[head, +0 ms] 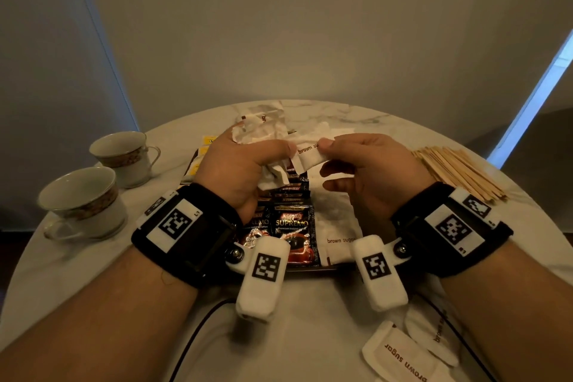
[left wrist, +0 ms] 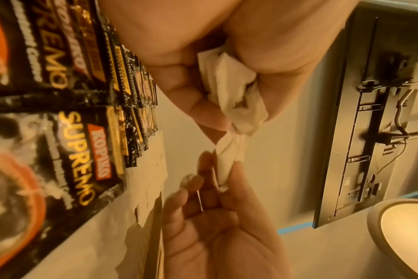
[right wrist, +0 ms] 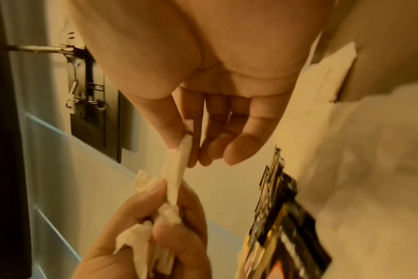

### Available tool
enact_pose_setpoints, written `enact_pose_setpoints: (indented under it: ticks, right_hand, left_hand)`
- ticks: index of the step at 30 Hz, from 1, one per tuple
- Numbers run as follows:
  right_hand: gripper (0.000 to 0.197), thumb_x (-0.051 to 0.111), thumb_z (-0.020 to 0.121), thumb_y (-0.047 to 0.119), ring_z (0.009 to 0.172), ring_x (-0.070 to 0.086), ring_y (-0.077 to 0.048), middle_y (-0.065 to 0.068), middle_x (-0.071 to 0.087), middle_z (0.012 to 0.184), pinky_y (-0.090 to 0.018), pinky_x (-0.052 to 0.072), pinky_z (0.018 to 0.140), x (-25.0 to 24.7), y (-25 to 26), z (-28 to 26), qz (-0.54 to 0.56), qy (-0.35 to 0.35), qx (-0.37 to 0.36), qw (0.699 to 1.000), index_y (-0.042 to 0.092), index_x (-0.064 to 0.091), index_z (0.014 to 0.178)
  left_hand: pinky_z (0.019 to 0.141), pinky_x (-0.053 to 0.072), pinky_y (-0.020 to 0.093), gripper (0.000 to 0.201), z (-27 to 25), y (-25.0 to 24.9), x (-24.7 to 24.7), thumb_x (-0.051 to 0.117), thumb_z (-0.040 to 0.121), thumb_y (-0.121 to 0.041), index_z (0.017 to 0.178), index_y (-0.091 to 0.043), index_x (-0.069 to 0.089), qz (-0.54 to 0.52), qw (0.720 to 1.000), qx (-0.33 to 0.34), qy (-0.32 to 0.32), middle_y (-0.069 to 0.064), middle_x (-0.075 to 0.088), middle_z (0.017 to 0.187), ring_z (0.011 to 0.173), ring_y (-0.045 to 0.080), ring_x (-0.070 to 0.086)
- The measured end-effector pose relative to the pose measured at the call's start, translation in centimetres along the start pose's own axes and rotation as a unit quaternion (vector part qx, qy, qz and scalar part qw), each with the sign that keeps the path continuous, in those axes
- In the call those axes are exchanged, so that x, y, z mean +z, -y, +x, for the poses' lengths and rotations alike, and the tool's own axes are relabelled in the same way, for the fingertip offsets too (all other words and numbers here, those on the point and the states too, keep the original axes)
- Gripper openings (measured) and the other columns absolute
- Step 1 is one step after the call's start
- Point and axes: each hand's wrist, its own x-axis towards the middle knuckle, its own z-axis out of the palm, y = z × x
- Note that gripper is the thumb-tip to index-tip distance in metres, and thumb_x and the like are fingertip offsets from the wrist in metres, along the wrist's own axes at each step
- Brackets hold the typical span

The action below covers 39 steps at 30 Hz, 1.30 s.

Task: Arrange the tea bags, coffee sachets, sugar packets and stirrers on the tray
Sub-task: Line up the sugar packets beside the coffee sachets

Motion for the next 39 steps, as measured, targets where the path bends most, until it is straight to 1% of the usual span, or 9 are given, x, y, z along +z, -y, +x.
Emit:
enact_pose_setpoints:
  ticks: [4, 7, 11, 14, 16, 19, 22, 33, 39]
  right_hand:
    - [0.012, 0.075, 0.087, 0.006, 0.076, 0.062, -0.015, -0.006, 0.073, 0.083, -0.026, 0.053, 0.061, -0.7, 0.9, -0.2, -0.095, -0.004, -0.038, 0.995, 0.016, 0.078, 0.081]
    - [0.009, 0.076, 0.086, 0.005, 0.071, 0.062, -0.014, -0.008, 0.073, 0.081, -0.026, 0.05, 0.057, -1.0, 1.5, -0.1, -0.127, -0.007, -0.033, 0.991, 0.014, 0.076, 0.082]
    - [0.007, 0.073, 0.086, -0.001, 0.06, 0.056, -0.012, -0.01, 0.067, 0.078, -0.027, 0.045, 0.055, -3.1, 1.1, 1.7, -0.088, -0.131, 0.014, 0.987, 0.006, 0.074, 0.088]
    - [0.012, 0.069, 0.088, 0.001, 0.06, 0.052, -0.015, -0.009, 0.062, 0.077, -0.031, 0.044, 0.063, -5.3, 0.0, 3.3, -0.079, -0.221, 0.109, 0.966, 0.011, 0.071, 0.082]
    - [0.007, 0.069, 0.089, 0.003, 0.058, 0.05, -0.015, -0.007, 0.059, 0.073, -0.029, 0.045, 0.066, -6.0, -0.4, 3.6, -0.083, -0.246, 0.163, 0.952, 0.009, 0.071, 0.09]
    - [0.006, 0.068, 0.09, -0.001, 0.054, 0.046, -0.012, -0.005, 0.052, 0.069, -0.024, 0.044, 0.054, -6.3, -0.9, 3.7, -0.079, -0.245, 0.21, 0.943, 0.003, 0.067, 0.095]
    - [0.008, 0.066, 0.091, -0.004, 0.054, 0.048, -0.012, -0.005, 0.052, 0.067, -0.022, 0.045, 0.05, -6.4, -1.3, 3.8, -0.09, -0.224, 0.235, 0.942, 0.003, 0.064, 0.097]
    - [0.005, 0.067, 0.094, 0.002, 0.067, 0.059, -0.018, -0.011, 0.061, 0.079, -0.027, 0.054, 0.064, -6.4, -1.3, 3.7, -0.153, -0.217, 0.241, 0.933, 0.0, 0.066, 0.099]
    - [0.011, 0.065, 0.096, 0.008, 0.071, 0.062, -0.019, -0.009, 0.061, 0.081, -0.033, 0.059, 0.073, -6.2, -0.6, 3.9, -0.12, -0.229, 0.158, 0.953, 0.006, 0.065, 0.106]
  left_hand:
    - [0.089, 0.058, 0.063, 0.055, -0.1, 0.0, 0.0, 0.075, 0.072, 0.015, 0.124, 0.009, 0.062, 0.016, 1.0, 0.011, 0.007, 0.031, 0.071, 0.114, 0.101, 0.05, 0.072]
    - [0.082, 0.061, 0.056, 0.049, -0.1, 0.2, 0.1, 0.073, 0.076, 0.016, 0.124, 0.009, 0.062, 0.029, 1.0, 0.003, 0.002, 0.029, 0.073, 0.11, 0.094, 0.046, 0.074]
    - [0.058, 0.058, 0.031, 0.04, 0.4, 0.3, -0.3, 0.076, 0.081, 0.007, 0.119, 0.001, 0.065, 0.05, 0.998, 0.002, -0.03, 0.009, 0.075, 0.083, 0.072, 0.025, 0.073]
    - [0.055, 0.057, 0.028, 0.036, 0.6, 0.2, -0.4, 0.077, 0.081, 0.005, 0.115, -0.004, 0.067, 0.048, 0.998, -0.004, -0.039, 0.005, 0.075, 0.079, 0.069, 0.022, 0.073]
    - [0.053, 0.056, 0.028, 0.034, 0.6, 0.3, -0.4, 0.077, 0.081, 0.005, 0.112, -0.005, 0.067, 0.052, 0.998, -0.005, -0.035, 0.004, 0.075, 0.078, 0.067, 0.021, 0.073]
    - [0.052, 0.055, 0.027, 0.028, 0.6, 0.5, -0.4, 0.076, 0.081, 0.005, 0.105, -0.008, 0.068, 0.059, 0.998, -0.005, -0.028, 0.003, 0.074, 0.076, 0.067, 0.021, 0.073]
    - [0.054, 0.056, 0.027, 0.026, 0.6, 0.5, -0.5, 0.076, 0.081, 0.005, 0.101, -0.01, 0.067, 0.057, 0.998, 0.0, -0.028, 0.001, 0.073, 0.073, 0.066, 0.02, 0.073]
    - [0.053, 0.054, 0.027, 0.039, 0.6, 0.2, -0.6, 0.076, 0.082, 0.004, 0.118, -0.004, 0.066, 0.059, 0.998, 0.008, -0.029, 0.004, 0.074, 0.078, 0.068, 0.022, 0.072]
    - [0.052, 0.054, 0.027, 0.03, 0.6, 0.0, -0.6, 0.077, 0.085, -0.002, 0.112, -0.012, 0.067, 0.063, 0.997, -0.014, -0.032, 0.001, 0.075, 0.078, 0.068, 0.019, 0.073]
